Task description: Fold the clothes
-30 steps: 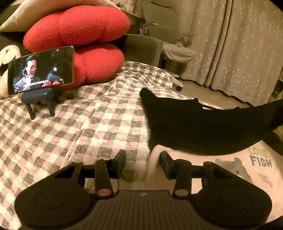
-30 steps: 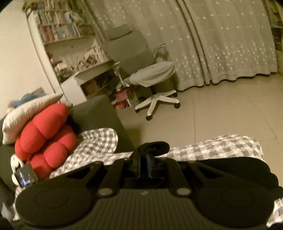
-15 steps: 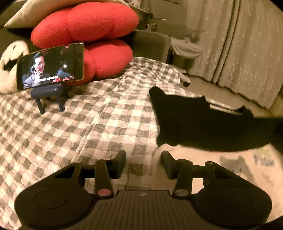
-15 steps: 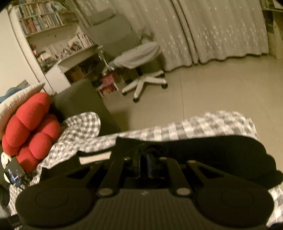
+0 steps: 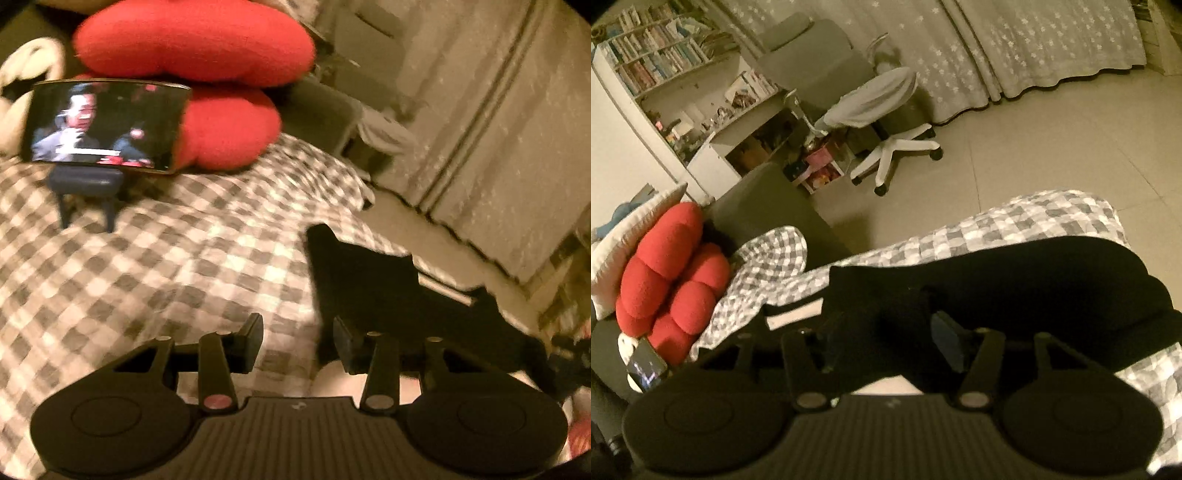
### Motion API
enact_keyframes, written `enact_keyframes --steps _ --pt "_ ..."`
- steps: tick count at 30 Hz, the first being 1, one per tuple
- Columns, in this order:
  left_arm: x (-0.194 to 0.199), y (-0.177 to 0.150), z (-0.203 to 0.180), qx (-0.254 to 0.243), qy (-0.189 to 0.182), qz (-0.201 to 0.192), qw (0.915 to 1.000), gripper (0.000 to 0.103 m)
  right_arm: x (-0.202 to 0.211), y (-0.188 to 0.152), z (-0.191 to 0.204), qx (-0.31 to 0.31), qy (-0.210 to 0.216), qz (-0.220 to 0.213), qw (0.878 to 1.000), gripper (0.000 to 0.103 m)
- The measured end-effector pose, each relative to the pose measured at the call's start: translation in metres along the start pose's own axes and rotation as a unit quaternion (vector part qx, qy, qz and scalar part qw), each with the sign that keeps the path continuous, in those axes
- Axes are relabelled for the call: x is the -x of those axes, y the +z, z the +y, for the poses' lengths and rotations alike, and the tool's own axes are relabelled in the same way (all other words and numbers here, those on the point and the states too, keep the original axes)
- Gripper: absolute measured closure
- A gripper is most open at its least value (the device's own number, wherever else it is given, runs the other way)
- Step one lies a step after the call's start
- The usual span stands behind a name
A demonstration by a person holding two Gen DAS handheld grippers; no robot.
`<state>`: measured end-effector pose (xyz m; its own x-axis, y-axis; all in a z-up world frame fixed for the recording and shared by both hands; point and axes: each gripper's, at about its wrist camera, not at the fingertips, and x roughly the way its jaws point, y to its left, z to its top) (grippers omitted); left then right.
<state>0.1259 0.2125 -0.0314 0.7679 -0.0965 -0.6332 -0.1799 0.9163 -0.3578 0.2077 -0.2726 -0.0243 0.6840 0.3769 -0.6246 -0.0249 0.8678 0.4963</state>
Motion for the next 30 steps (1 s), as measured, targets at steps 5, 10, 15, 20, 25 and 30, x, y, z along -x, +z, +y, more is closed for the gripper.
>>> enact_keyframes --steps 5,10,15,20,25,30 --pt "-0.019 -0.001 -0.020 -0.056 0.032 0.008 0.9979 0.061 0.003 0.001 0.009 0.030 -0.016 -0.008 0.999 0.093" --pt "-0.016 0.003 -0.018 -0.051 0.022 0.008 0.9985 0.062 0.021 0.007 0.016 0.051 -0.022 -0.023 0.998 0.099" --pt "-0.015 0.002 -0.014 -0.052 0.021 0.014 0.9983 0.062 0.020 0.004 -0.002 0.038 -0.001 0.012 0.999 0.093" --pt "-0.014 -0.001 -0.018 -0.063 0.030 0.011 0.9975 0.062 0.000 -0.007 -0.009 0.039 -0.014 0.029 0.999 0.053" --pt "-0.018 -0.005 -0.025 -0.083 0.043 0.002 0.9956 0.062 0.004 -0.006 0.001 0.063 -0.035 0.007 0.997 0.080" --pt "-0.017 -0.004 -0.024 -0.081 0.045 0.001 0.9957 0.062 0.018 -0.005 0.013 0.084 -0.044 -0.012 0.995 0.091"
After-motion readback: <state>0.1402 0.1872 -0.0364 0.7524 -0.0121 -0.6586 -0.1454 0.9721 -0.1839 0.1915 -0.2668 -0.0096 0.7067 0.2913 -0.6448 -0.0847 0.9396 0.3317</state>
